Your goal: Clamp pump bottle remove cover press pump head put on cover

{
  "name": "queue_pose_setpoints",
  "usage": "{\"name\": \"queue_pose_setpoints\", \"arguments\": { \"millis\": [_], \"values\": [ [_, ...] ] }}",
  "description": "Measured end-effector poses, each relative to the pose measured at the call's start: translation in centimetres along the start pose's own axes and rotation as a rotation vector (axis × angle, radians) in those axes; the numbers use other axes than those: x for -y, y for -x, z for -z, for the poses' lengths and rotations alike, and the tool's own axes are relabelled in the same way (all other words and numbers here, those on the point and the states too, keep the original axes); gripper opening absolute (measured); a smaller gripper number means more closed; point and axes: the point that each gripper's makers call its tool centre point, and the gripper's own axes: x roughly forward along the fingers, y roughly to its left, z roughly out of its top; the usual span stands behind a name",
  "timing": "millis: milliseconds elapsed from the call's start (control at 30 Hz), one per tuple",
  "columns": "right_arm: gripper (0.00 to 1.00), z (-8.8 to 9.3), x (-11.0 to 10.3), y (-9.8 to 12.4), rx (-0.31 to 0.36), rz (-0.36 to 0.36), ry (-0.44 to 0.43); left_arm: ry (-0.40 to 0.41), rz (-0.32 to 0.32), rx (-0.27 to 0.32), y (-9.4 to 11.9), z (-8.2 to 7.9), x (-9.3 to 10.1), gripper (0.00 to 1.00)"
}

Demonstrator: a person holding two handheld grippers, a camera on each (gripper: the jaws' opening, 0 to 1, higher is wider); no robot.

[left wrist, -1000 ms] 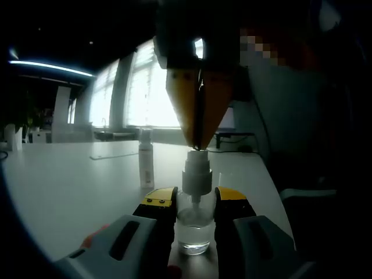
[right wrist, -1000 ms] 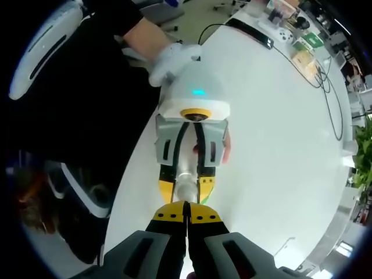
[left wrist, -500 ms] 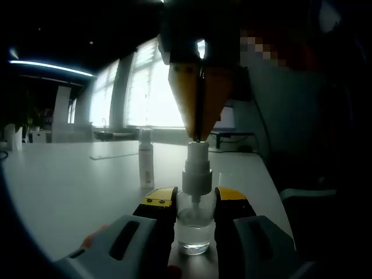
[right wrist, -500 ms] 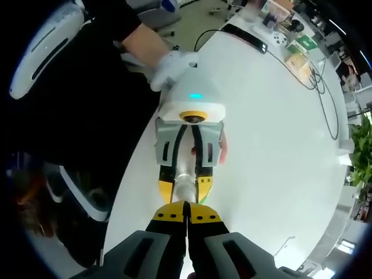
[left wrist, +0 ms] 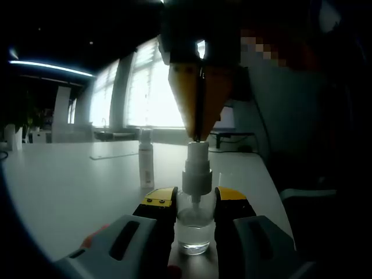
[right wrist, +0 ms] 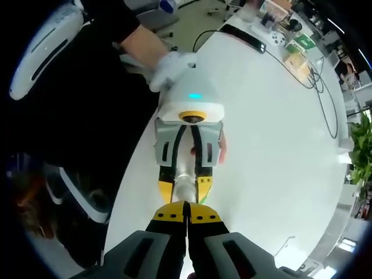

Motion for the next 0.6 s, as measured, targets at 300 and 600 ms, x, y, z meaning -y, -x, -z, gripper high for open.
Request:
{"name": "queue_pose_setpoints", "arguments": {
  "millis": [300, 600],
  "values": [
    [0.0, 0.0, -0.1, 0.1, 0.018, 0.008, 0.005, -0.003, 0.0, 0.001, 0.0, 0.0, 0.0, 0.16],
    [0.05, -0.9, 0.1, 1.4, 0.111, 0.022, -0.043, -0.002, 0.0, 0.0, 0.0, 0.0, 0.0, 0.16]
  ]
}}
